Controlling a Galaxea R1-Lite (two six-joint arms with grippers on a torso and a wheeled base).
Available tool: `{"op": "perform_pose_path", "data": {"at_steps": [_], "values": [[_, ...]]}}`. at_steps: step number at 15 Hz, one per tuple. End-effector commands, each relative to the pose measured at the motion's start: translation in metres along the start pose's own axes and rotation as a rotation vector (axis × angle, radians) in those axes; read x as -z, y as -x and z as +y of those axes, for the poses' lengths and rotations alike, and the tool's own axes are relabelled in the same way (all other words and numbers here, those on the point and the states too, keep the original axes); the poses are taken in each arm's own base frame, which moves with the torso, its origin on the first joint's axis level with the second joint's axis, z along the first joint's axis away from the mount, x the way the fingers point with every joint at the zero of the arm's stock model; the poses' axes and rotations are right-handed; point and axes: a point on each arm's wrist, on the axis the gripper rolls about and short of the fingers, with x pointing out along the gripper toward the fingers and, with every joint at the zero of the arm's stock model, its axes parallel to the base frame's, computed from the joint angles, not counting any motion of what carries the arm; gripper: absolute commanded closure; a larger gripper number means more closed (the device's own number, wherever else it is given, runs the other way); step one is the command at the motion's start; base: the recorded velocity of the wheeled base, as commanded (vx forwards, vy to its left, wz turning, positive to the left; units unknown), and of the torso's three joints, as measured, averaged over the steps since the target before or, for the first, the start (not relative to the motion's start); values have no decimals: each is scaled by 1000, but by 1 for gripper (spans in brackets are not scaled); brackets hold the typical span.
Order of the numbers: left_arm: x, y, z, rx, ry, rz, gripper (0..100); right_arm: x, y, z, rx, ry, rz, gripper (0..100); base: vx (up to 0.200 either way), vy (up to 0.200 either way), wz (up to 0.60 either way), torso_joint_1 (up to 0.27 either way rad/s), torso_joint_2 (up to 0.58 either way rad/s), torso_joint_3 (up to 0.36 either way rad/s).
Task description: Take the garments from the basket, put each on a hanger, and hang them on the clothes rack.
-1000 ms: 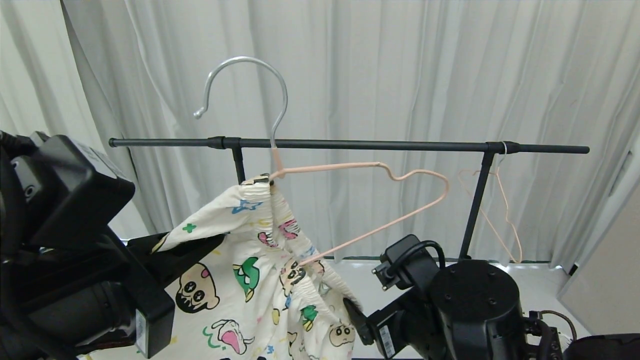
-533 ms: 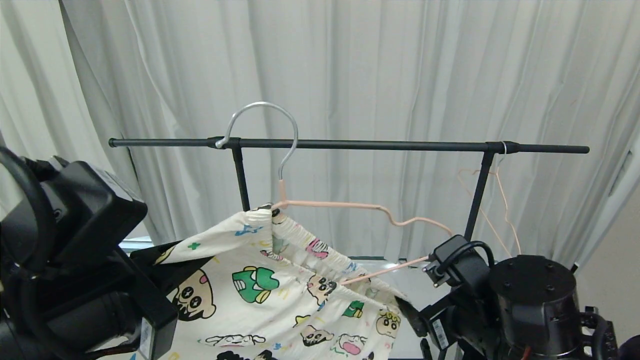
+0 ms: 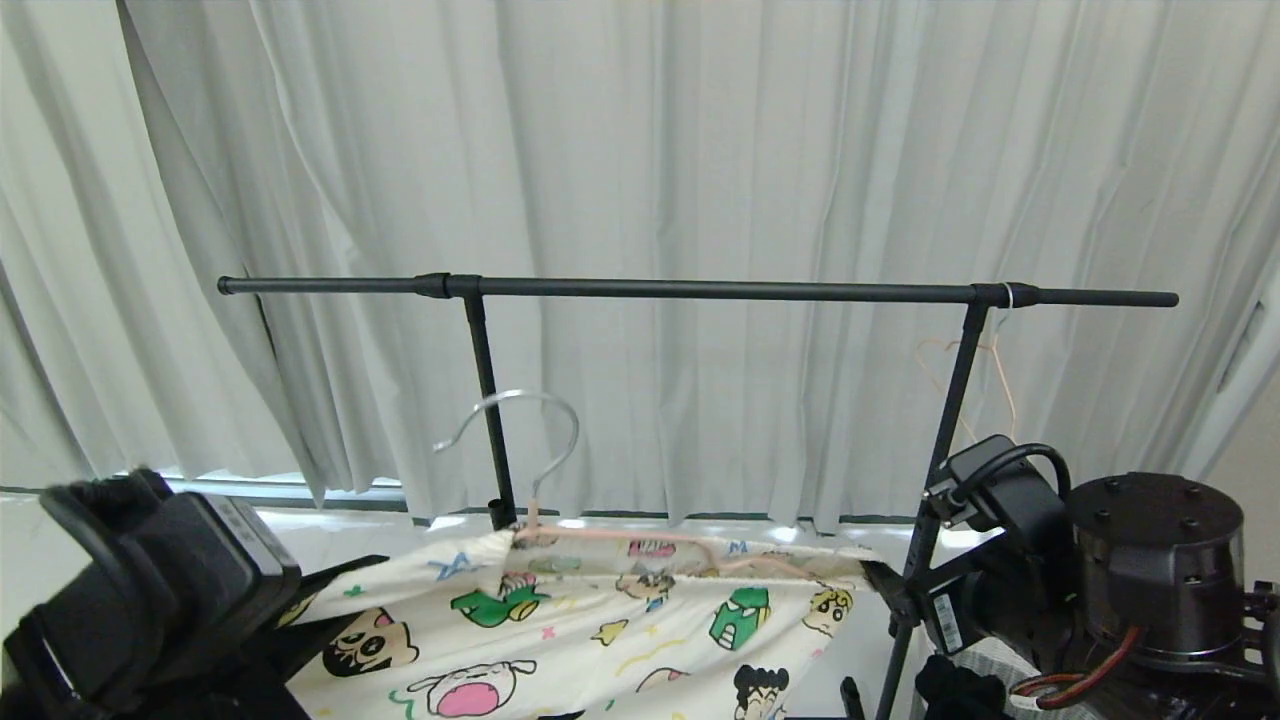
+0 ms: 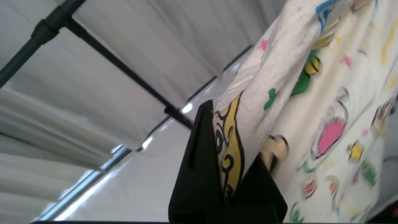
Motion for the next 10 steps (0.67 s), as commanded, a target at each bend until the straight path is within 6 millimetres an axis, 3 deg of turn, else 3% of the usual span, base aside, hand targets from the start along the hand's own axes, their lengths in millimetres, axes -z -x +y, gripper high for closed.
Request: {"op": "perform_pose_path", "data": {"at_steps": [1, 4, 7, 10], "values": [[16, 5, -2, -12, -36, 23, 100, -1, 1, -1, 1, -2, -5, 0, 0, 0, 0, 0, 0, 0], [23, 3, -4, -18, -87, 63, 100, -6, 5, -1, -17, 21, -29, 0, 0, 0, 0, 0, 0, 0], [22, -10, -4, -62, -117, 140, 100, -11, 21, 8, -166, 126, -89, 0, 0, 0, 0, 0, 0, 0], [11, -17, -1, -94, -70, 81, 100, -8, 38, 36, -317, 190, -115, 0, 0, 0, 0, 0, 0, 0]]}}
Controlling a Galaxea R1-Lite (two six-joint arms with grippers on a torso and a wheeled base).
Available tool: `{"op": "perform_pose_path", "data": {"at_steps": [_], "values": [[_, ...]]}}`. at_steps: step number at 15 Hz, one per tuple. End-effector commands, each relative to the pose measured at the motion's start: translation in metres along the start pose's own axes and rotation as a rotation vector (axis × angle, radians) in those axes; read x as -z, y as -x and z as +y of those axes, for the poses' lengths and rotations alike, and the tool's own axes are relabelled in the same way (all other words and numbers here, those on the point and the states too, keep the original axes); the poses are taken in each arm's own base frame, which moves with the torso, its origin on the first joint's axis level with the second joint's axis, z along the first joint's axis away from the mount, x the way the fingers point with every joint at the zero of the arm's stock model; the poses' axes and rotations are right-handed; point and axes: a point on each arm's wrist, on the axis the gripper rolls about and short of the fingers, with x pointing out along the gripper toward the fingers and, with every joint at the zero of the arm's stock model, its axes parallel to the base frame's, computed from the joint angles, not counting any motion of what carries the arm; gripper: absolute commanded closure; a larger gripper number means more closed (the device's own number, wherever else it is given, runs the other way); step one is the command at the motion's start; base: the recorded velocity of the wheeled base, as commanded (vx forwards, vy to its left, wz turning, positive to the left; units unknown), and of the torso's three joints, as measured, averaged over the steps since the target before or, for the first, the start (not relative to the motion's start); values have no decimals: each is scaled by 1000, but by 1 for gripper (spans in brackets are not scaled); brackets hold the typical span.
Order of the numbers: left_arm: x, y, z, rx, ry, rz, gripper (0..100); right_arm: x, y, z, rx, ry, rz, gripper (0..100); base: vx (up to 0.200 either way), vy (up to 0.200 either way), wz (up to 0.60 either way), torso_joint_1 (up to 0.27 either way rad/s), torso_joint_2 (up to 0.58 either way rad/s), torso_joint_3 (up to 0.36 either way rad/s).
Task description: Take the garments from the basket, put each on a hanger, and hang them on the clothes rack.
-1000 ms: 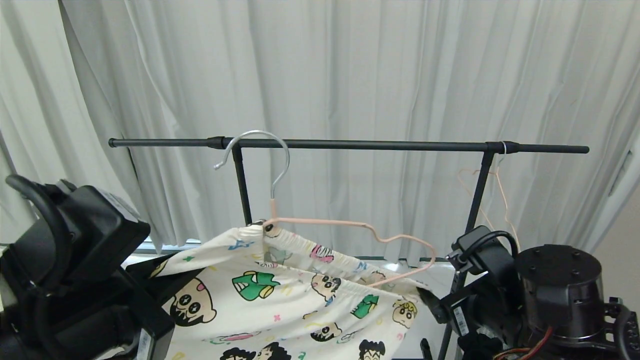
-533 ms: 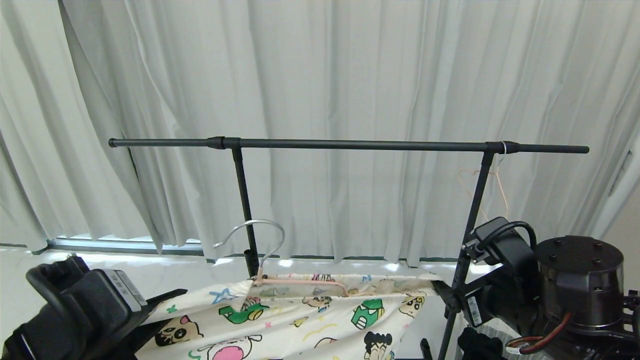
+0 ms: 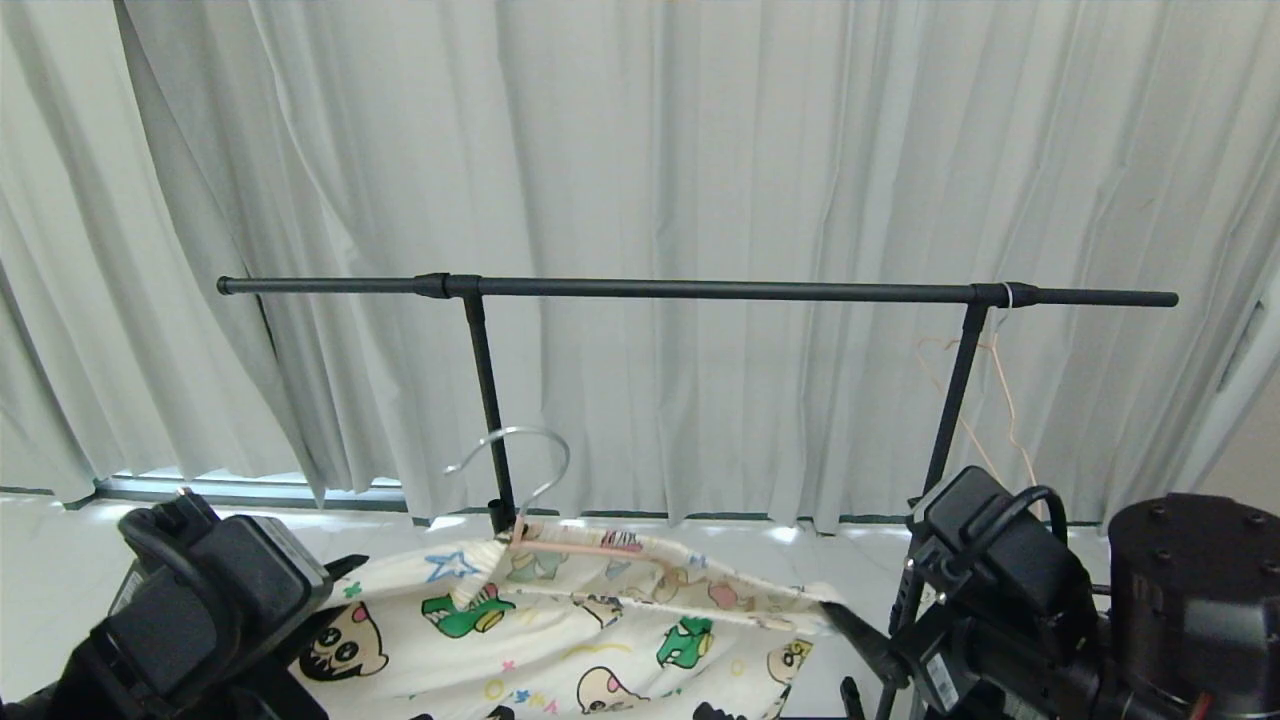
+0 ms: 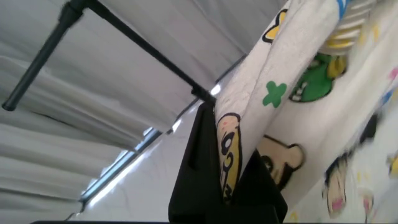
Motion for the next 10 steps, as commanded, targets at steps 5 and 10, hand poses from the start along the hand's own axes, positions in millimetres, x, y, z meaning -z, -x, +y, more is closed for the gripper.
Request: {"op": "perform_pose_path", "data": {"at_steps": [5, 10], "values": [[2, -5, -7, 22, 29, 0, 100, -3, 9, 33, -207, 57, -38, 0, 0, 0, 0, 0, 0, 0], [2, 6, -27, 148, -40, -76, 100, -14, 7, 43, -300, 58, -80, 0, 0, 0, 0, 0, 0, 0]]}}
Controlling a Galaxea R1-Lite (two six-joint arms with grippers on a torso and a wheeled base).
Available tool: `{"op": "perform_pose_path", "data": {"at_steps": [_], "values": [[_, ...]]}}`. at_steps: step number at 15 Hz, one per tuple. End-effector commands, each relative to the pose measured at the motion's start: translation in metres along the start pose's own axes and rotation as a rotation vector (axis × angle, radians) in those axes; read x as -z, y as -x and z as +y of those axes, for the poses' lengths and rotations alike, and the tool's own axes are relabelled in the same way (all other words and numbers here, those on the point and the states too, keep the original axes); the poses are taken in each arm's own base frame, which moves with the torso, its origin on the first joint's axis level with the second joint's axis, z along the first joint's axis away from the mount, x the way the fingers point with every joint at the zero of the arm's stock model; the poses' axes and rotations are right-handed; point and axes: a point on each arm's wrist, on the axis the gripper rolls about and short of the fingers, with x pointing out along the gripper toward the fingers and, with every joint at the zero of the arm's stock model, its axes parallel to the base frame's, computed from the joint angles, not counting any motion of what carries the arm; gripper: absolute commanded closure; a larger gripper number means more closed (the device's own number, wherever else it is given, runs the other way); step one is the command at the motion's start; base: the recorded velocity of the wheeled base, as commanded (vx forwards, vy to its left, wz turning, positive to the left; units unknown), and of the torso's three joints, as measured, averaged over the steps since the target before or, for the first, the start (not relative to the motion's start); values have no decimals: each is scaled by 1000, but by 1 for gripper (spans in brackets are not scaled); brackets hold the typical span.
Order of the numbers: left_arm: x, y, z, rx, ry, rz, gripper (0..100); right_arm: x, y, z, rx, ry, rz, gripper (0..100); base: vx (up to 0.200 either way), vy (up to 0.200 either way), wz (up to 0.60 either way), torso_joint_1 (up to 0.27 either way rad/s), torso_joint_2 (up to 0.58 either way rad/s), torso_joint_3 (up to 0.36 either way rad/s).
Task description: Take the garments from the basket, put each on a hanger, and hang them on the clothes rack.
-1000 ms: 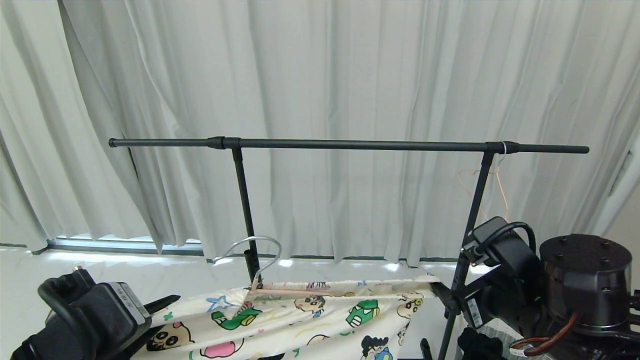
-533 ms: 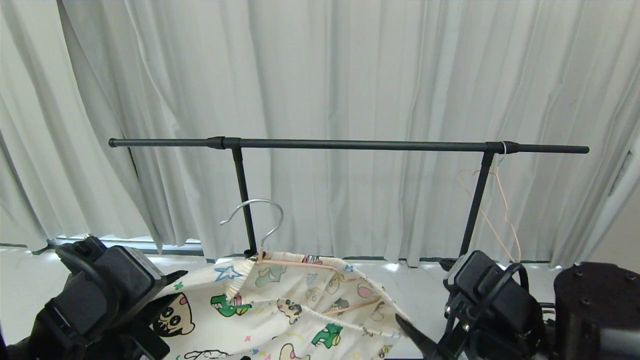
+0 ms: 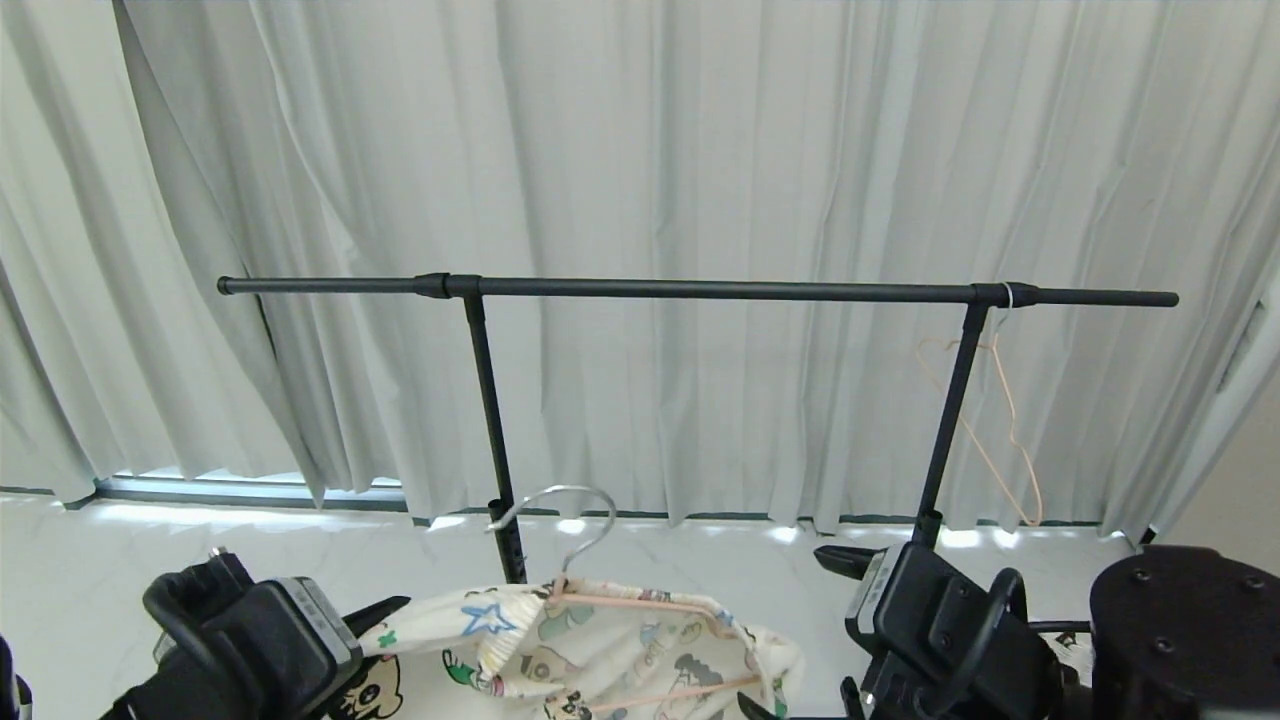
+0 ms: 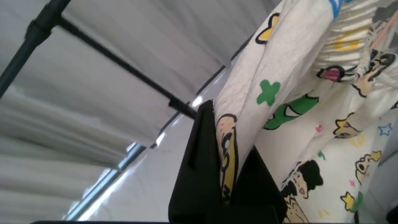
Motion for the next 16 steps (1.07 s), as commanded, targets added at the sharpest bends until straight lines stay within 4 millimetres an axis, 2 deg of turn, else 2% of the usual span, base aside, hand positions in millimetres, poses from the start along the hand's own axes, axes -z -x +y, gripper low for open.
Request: {"op": "perform_pose_path", "data": {"at_steps": [1, 3, 5, 11, 12, 16], "values": [[-4, 5, -11, 74, -41, -52, 100, -4, -6, 15, -110, 21, -16, 0, 0, 0, 0, 0, 0, 0], [-7, 8, -18, 122, -73, -85, 100, 1, -13, 29, -181, 80, 4, 0, 0, 0, 0, 0, 0, 0], [-9, 10, -21, 145, -87, -104, 100, 3, -17, 34, -223, 113, 11, 0, 0, 0, 0, 0, 0, 0], [-9, 12, -22, 152, -89, -119, 100, 5, -20, 36, -243, 117, 19, 0, 0, 0, 0, 0, 0, 0], [-9, 12, -22, 150, -90, -116, 100, 6, -20, 36, -244, 117, 22, 100, 0, 0, 0, 0, 0, 0], [-10, 13, -21, 150, -87, -123, 100, 8, -19, 36, -239, 119, 31, 100, 0, 0, 0, 0, 0, 0]]}}
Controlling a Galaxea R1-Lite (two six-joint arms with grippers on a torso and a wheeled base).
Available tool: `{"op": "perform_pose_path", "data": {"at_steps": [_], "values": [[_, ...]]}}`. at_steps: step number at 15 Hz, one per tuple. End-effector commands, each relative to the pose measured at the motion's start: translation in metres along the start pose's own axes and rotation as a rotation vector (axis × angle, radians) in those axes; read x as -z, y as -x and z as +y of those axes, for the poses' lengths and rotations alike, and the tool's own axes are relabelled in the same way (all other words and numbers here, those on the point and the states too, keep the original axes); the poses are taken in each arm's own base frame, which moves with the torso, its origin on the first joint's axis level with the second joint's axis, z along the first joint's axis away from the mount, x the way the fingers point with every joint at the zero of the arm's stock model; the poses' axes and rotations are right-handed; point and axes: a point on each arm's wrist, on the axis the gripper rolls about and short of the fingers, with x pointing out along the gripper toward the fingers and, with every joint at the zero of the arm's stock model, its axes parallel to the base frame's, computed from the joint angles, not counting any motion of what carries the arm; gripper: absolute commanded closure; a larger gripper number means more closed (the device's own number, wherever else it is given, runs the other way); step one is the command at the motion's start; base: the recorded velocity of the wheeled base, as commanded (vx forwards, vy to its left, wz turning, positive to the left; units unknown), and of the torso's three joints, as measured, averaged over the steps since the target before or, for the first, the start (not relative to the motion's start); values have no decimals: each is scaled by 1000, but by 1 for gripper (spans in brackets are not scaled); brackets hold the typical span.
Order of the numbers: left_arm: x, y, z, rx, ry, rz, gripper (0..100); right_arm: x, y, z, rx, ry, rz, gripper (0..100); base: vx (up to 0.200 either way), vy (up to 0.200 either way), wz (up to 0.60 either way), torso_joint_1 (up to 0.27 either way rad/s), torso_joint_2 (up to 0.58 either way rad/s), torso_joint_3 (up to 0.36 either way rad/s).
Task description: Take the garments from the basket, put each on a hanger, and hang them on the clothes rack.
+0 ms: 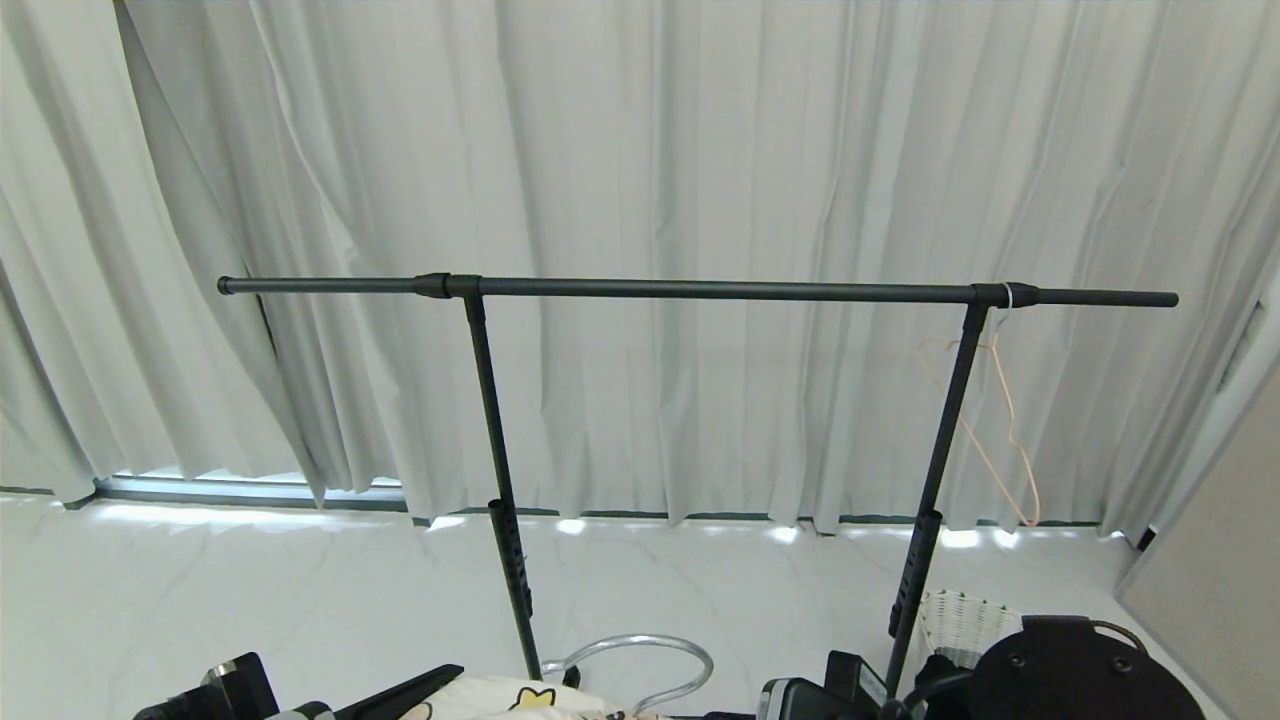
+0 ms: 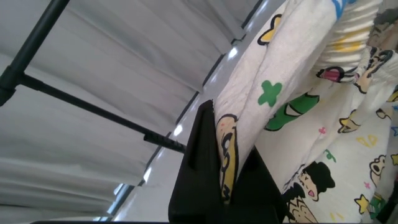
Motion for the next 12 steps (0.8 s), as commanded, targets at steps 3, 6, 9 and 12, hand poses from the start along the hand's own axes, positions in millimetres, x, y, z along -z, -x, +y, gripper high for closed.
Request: {"op": "perform_pose_path", "data": {"at_steps": [3, 6, 9, 12], "values": [[0, 1, 1, -5, 3, -5, 100, 1, 0, -1, 10, 1, 6, 100, 0, 0, 0, 0, 0, 0], [0, 0, 1, -8, 2, 0, 0, 1, 1, -1, 12, 0, 3, 100, 0, 0, 0, 0, 0, 0], [-2, 1, 2, -11, 14, -8, 0, 1, 1, -4, 25, -5, 4, 100, 0, 0, 0, 0, 0, 0], [-4, 3, 4, -18, 23, -23, 0, 4, 2, -12, 66, -12, 18, 100, 0, 0, 0, 0, 0, 0]]}}
